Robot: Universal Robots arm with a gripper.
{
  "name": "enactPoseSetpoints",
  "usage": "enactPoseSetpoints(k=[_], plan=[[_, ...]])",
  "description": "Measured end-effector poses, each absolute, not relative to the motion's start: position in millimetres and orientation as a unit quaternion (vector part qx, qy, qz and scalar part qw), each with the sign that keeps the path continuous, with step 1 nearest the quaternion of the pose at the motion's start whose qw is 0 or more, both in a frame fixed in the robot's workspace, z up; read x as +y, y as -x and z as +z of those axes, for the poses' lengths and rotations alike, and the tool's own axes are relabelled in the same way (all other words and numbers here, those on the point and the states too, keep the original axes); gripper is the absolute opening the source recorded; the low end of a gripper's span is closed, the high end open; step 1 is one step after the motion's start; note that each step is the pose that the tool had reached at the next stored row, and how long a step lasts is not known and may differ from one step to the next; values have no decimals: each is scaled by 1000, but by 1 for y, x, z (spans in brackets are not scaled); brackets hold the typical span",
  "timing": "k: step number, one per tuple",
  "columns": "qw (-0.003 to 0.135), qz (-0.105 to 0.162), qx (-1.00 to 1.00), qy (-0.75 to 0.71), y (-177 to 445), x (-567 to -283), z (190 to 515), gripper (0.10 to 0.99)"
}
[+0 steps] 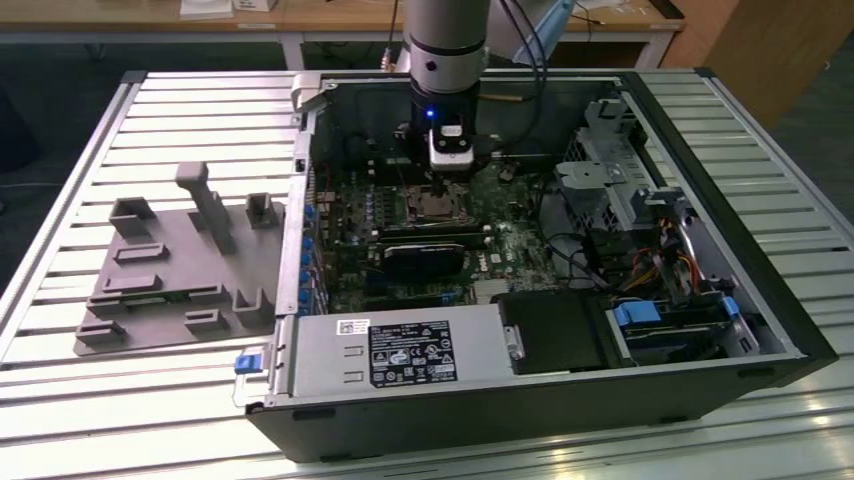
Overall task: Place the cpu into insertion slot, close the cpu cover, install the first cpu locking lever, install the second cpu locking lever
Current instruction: 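Close the cpu cover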
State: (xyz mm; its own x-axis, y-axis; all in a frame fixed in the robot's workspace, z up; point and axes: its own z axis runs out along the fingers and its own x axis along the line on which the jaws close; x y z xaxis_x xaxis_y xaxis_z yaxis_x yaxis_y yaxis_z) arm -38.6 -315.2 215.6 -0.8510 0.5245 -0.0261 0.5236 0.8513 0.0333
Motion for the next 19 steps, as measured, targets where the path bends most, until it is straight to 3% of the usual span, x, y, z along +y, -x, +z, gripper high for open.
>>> enactPoseSetpoints(k=[19], plan=[[15, 14, 994, -103, 39, -315, 214, 102]])
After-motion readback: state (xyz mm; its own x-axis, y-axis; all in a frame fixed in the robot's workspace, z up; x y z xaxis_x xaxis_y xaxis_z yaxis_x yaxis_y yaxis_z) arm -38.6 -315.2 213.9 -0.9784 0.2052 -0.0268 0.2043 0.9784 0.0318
